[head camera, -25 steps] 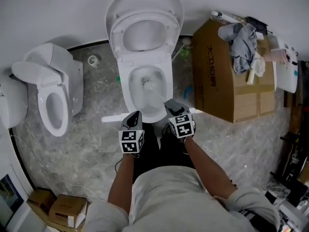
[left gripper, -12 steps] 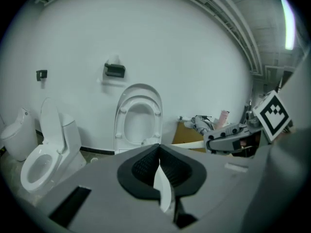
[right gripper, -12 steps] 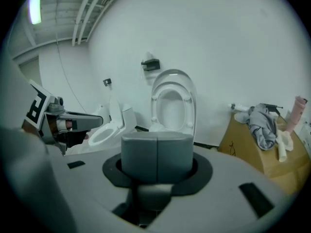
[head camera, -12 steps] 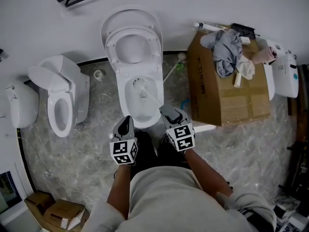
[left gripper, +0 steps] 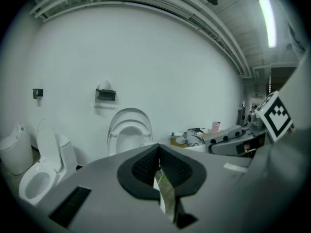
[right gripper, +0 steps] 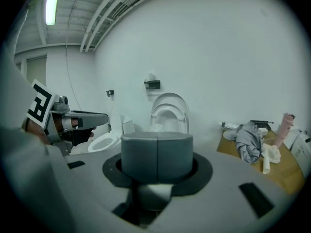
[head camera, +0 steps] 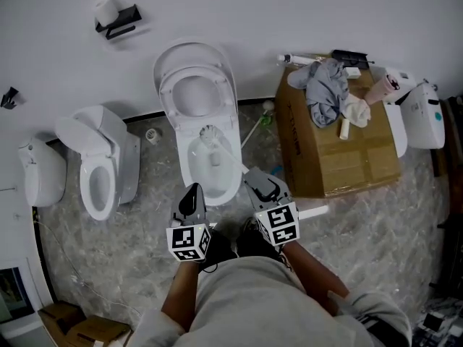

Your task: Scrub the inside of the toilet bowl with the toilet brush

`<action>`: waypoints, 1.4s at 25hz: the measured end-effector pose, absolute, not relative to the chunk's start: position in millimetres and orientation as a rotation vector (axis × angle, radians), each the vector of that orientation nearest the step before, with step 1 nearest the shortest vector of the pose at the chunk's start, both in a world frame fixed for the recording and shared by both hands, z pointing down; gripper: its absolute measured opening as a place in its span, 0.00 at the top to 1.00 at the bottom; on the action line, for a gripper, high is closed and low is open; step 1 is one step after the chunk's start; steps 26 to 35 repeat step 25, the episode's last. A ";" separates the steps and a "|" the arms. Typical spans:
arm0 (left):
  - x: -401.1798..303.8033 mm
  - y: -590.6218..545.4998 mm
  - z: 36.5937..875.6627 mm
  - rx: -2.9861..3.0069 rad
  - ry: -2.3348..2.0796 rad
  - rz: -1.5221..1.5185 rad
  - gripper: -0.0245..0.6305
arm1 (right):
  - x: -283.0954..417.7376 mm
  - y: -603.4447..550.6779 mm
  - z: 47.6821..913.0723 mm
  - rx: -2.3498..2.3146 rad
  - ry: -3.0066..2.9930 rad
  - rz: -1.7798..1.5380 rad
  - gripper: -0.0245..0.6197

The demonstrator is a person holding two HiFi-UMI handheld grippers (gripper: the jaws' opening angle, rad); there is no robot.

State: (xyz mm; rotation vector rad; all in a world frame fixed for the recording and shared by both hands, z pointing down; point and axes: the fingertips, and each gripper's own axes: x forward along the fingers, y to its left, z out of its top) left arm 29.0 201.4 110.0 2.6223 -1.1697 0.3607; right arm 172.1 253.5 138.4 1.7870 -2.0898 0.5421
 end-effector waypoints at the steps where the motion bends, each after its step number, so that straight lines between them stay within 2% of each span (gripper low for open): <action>1: 29.9 203.6 105.3 2.631 -1.163 0.353 0.95 | 173.1 256.2 135.3 1.797 -2.082 0.546 0.74; 12: 16.9 199.4 65.3 2.727 -1.124 0.293 0.95 | 157.8 252.5 98.3 1.872 -2.074 0.478 0.74; 35: -8.2 175.3 50.6 2.785 -1.077 0.273 0.95 | 128.5 240.1 85.6 1.907 -2.052 0.448 0.74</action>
